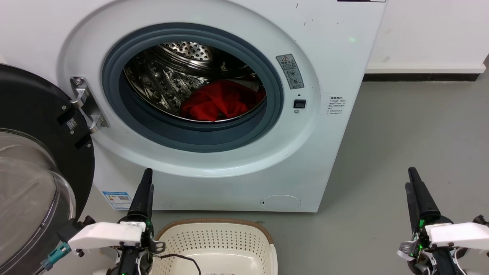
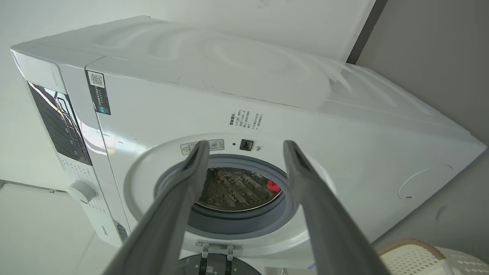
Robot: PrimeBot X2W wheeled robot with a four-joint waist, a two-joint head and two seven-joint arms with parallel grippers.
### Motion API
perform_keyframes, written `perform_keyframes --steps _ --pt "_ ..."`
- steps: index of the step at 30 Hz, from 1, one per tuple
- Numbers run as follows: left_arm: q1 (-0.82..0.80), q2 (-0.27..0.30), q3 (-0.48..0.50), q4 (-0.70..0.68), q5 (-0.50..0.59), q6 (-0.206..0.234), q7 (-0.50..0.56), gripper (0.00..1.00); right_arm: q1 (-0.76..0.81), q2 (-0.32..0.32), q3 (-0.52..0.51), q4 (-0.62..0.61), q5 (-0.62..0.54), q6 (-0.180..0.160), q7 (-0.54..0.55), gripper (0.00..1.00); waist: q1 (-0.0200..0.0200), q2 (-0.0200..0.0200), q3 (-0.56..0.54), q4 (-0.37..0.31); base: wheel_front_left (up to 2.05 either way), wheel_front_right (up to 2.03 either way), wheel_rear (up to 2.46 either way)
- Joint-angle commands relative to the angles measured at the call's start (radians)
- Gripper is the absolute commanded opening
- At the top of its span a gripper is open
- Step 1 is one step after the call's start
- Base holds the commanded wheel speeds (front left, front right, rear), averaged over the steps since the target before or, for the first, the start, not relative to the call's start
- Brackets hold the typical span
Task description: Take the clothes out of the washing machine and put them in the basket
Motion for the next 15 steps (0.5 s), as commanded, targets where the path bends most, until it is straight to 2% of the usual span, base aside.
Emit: perform_keyframes --steps 1,15 --pt "-0.036 0.003 -0.006 -0.023 0.03 0.0 -0.008 1.0 -0.01 -0.001 0.002 -0.025 -0.033 0.0 -0.009 1.0 0.0 0.0 0.0 0.0 0.0 0.0 0.0" --pt "-0.05 0.003 -0.044 -0.055 0.317 0.0 -0.062 1.0 0.004 -0.001 0.009 -0.082 -0.389 0.0 -0.063 1.0 0.0 0.0 -0.001 0.002 0.0 0.0 0.0"
